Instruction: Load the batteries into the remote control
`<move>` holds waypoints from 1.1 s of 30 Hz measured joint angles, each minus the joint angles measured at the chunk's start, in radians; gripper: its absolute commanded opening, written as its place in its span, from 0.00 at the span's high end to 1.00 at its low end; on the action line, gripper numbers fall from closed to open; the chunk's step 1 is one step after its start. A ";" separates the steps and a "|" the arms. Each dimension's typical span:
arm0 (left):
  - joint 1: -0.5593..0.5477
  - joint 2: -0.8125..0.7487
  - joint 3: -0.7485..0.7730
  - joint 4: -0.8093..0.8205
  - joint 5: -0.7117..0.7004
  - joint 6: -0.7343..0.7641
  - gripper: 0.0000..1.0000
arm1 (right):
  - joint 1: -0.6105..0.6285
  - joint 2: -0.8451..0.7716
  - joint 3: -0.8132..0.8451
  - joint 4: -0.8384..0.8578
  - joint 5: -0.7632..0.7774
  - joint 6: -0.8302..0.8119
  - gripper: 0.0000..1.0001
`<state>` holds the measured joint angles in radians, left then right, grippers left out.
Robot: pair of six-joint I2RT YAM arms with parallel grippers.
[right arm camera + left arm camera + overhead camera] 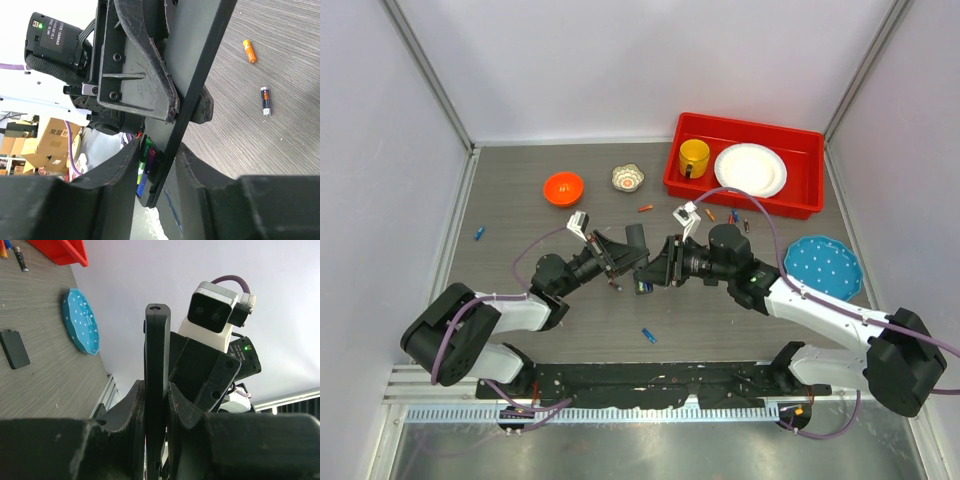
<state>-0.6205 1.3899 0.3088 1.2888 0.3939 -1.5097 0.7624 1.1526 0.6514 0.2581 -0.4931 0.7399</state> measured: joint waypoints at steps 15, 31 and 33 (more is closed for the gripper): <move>0.007 0.027 0.003 0.001 0.004 0.006 1.00 | -0.047 -0.217 0.137 -0.331 0.168 -0.127 0.14; 0.038 -0.046 -0.128 0.001 0.011 0.052 1.00 | -0.103 0.274 0.238 -0.782 0.895 -0.208 0.16; 0.038 -0.079 -0.160 0.001 0.011 0.055 1.00 | -0.129 0.340 0.243 -0.780 0.890 -0.219 0.18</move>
<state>-0.5827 1.3109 0.1486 1.2900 0.4046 -1.4548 0.6334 1.4921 0.8940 -0.5224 0.3965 0.5205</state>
